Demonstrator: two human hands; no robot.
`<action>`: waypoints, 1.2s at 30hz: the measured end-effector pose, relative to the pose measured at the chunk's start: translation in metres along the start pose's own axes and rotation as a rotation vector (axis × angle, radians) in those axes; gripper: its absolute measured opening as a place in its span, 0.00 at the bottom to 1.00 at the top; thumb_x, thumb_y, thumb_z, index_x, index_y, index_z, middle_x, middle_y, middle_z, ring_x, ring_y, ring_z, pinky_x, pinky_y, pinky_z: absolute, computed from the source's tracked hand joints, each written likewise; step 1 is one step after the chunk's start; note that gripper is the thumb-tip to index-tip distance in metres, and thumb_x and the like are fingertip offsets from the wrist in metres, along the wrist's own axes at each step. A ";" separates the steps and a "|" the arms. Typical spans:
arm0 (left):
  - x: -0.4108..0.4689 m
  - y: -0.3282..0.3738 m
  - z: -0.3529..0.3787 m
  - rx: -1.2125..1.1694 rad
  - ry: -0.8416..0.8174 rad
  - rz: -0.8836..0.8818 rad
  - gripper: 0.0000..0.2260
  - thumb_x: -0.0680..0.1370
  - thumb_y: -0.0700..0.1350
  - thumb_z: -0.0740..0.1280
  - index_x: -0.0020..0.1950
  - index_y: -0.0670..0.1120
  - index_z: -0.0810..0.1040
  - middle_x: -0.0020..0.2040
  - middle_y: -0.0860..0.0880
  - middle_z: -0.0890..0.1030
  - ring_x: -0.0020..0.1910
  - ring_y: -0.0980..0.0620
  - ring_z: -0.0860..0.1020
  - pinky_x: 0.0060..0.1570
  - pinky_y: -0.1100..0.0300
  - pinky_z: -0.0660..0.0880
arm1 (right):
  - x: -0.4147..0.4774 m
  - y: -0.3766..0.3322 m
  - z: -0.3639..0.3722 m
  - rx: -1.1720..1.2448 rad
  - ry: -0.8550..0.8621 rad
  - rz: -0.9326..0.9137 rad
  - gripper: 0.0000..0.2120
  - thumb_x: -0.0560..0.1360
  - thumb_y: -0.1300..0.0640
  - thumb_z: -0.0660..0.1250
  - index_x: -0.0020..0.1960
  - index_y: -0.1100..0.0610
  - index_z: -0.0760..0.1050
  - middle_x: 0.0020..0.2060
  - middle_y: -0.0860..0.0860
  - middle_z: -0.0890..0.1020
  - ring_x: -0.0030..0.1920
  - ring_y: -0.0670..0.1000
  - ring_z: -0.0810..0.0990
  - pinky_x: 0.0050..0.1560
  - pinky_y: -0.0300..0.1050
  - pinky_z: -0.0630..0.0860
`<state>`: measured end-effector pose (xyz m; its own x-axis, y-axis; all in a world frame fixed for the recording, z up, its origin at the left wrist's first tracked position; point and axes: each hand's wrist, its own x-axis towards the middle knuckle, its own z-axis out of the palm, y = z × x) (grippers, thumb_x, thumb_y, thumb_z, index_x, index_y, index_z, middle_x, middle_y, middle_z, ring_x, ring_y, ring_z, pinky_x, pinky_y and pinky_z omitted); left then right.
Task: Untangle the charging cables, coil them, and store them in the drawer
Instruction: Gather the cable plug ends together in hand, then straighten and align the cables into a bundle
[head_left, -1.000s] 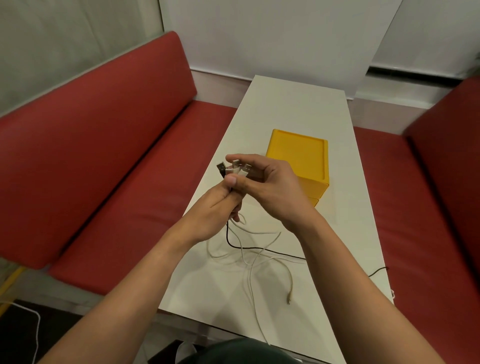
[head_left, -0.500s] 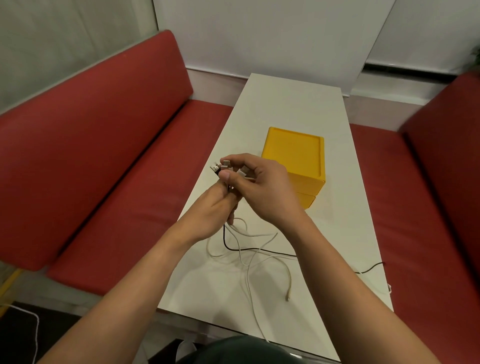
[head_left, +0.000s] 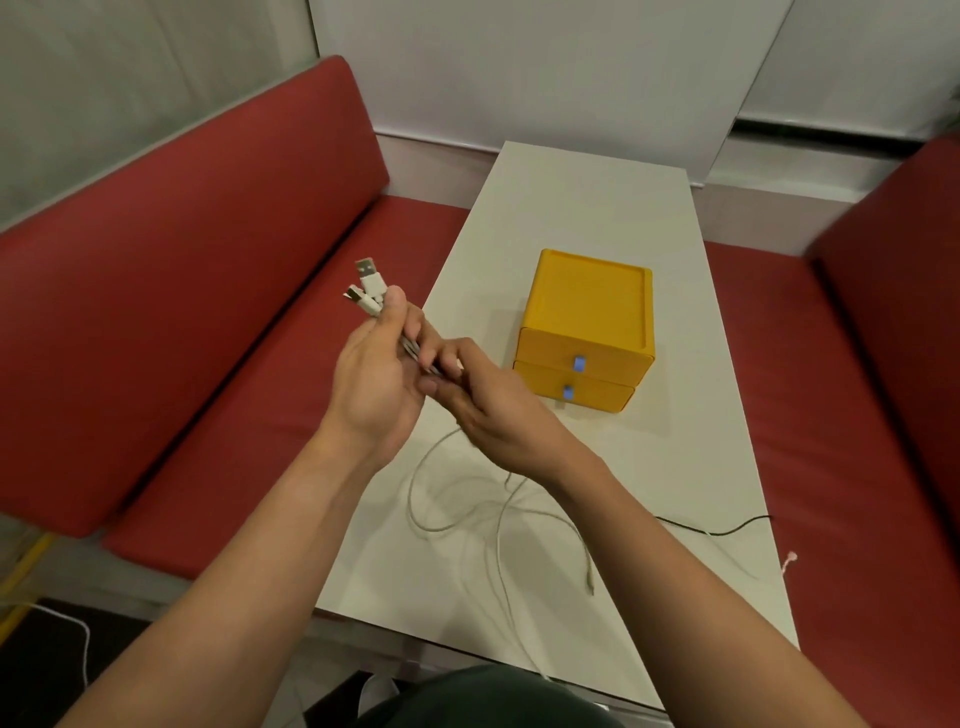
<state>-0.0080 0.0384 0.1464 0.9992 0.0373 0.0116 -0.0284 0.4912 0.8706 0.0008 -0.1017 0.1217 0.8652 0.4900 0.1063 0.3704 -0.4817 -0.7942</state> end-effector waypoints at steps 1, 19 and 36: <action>0.001 0.002 0.000 -0.038 0.023 -0.015 0.20 0.88 0.53 0.53 0.38 0.47 0.66 0.29 0.50 0.66 0.30 0.50 0.73 0.38 0.57 0.75 | 0.000 0.002 0.003 -0.123 0.019 -0.014 0.12 0.85 0.41 0.57 0.56 0.50 0.67 0.38 0.52 0.80 0.35 0.52 0.78 0.37 0.53 0.74; 0.023 0.031 -0.090 -0.207 0.357 -0.024 0.21 0.87 0.52 0.56 0.34 0.51 0.69 0.27 0.54 0.59 0.25 0.56 0.57 0.27 0.63 0.60 | -0.077 0.101 -0.103 -0.278 0.066 0.203 0.27 0.78 0.31 0.61 0.36 0.53 0.67 0.27 0.44 0.69 0.30 0.47 0.68 0.34 0.50 0.68; 0.013 -0.010 -0.066 -0.130 0.275 -0.099 0.20 0.86 0.53 0.57 0.35 0.50 0.66 0.27 0.54 0.59 0.25 0.56 0.58 0.28 0.63 0.60 | -0.106 0.153 -0.052 -0.837 -0.412 0.625 0.18 0.75 0.39 0.70 0.58 0.49 0.72 0.59 0.50 0.78 0.63 0.56 0.77 0.59 0.51 0.71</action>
<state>0.0034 0.0912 0.1052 0.9532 0.2092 -0.2185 0.0472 0.6105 0.7906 -0.0165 -0.2655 0.0202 0.8582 0.1195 -0.4992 0.1550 -0.9875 0.0301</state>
